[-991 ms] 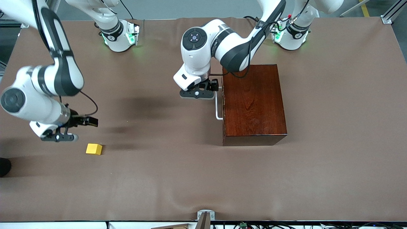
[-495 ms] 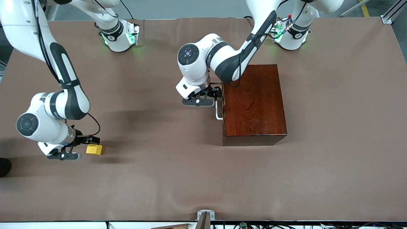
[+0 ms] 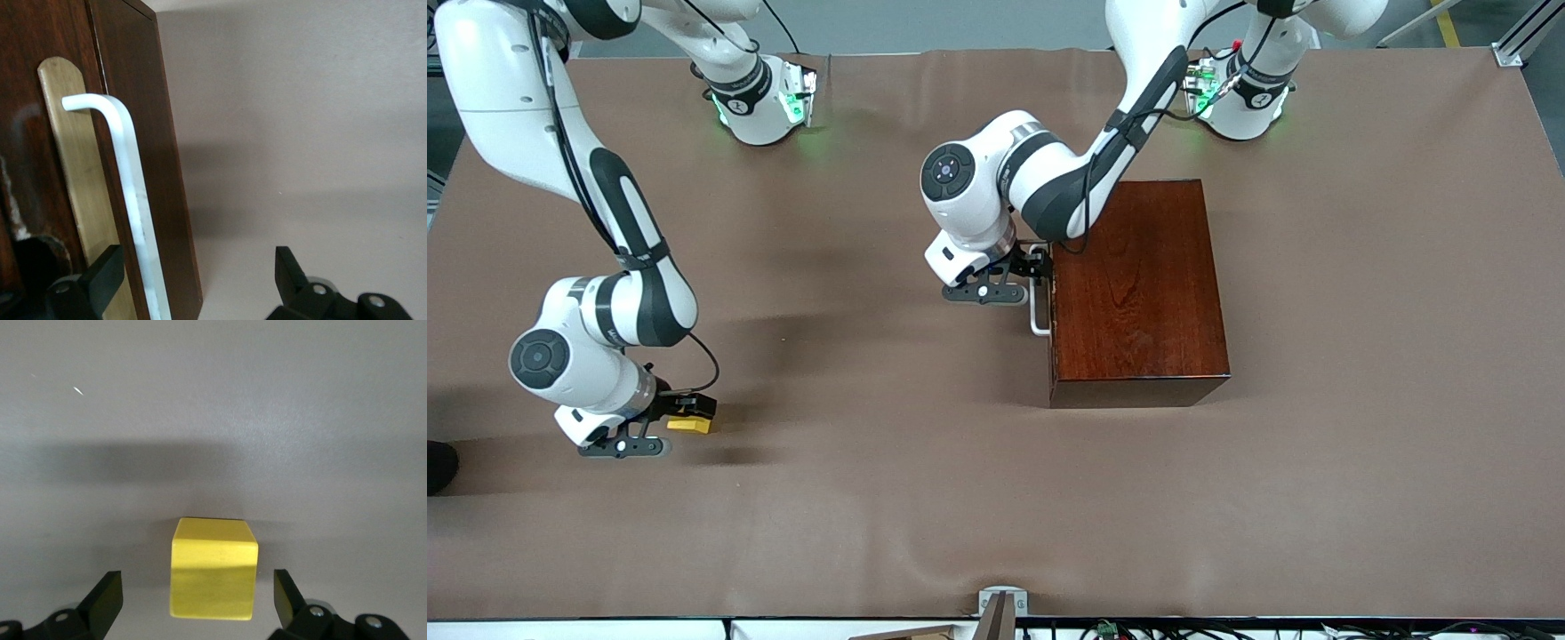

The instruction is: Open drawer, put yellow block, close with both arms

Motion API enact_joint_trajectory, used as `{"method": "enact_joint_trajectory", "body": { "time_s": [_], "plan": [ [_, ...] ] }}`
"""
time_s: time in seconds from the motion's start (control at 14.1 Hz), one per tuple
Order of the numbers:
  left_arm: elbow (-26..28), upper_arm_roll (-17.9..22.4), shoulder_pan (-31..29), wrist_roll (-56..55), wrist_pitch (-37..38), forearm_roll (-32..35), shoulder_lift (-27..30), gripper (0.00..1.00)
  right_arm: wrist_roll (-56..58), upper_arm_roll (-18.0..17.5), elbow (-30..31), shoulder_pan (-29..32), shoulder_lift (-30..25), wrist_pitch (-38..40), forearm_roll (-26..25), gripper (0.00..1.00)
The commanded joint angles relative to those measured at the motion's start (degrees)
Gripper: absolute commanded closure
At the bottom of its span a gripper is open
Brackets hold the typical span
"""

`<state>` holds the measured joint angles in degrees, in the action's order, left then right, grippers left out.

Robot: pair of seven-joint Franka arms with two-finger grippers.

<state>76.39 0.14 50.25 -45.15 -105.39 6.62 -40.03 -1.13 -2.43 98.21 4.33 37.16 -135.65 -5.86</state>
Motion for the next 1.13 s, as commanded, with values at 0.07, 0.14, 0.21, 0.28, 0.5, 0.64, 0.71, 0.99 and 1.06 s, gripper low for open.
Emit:
{"method": "enact_joint_trajectory", "body": {
  "time_s": [0.07,0.14,0.21,0.28,0.5,0.64,0.71,0.99,1.06],
  "plan": [
    [-1.15,0.47,0.56,-0.65,0.63,1.3,-1.27,0.0,-0.98,-0.91,-1.18,2.0,1.69,-0.05,-1.35,0.0],
    [-1.24,0.47,0.47,-0.65,0.45,1.21,-1.45,0.0,-0.98,-0.91,-1.18,2.0,2.12,-0.22,-1.26,0.0],
    [-1.25,0.56,0.47,-0.65,0.01,1.21,-1.71,0.0,-0.89,-0.91,-1.27,2.0,2.3,-0.49,-1.35,0.01],
    [-1.33,0.56,0.47,-0.65,-0.77,1.21,-1.97,0.0,-0.98,-0.91,-1.27,2.0,2.39,-0.58,-1.26,0.26],
    [-1.51,0.56,0.55,-2.75,-3.58,1.21,-2.24,0.0,-2.37,-0.91,-1.01,2.0,2.57,-0.4,-1.09,0.72],
    [-1.51,0.56,0.55,-2.84,-5.26,1.21,-2.15,0.0,-2.74,-0.91,-0.92,1.91,2.48,-0.4,-1.09,1.0],
    [-1.68,0.56,0.55,-2.84,-5.44,1.21,-2.15,0.0,-2.65,-0.91,-0.92,1.91,2.48,-0.4,-1.09,1.0],
    [-1.86,0.56,0.64,-4.15,-9.21,1.12,-2.06,0.0,-1.07,-0.99,-1.35,1.56,1.87,-0.31,-1.7,1.0],
    [-1.86,0.47,0.64,-5.12,-10.7,1.12,-2.15,0.0,0.85,-0.99,-1.27,1.47,1.6,-0.23,-1.79,1.0]
  ]
}}
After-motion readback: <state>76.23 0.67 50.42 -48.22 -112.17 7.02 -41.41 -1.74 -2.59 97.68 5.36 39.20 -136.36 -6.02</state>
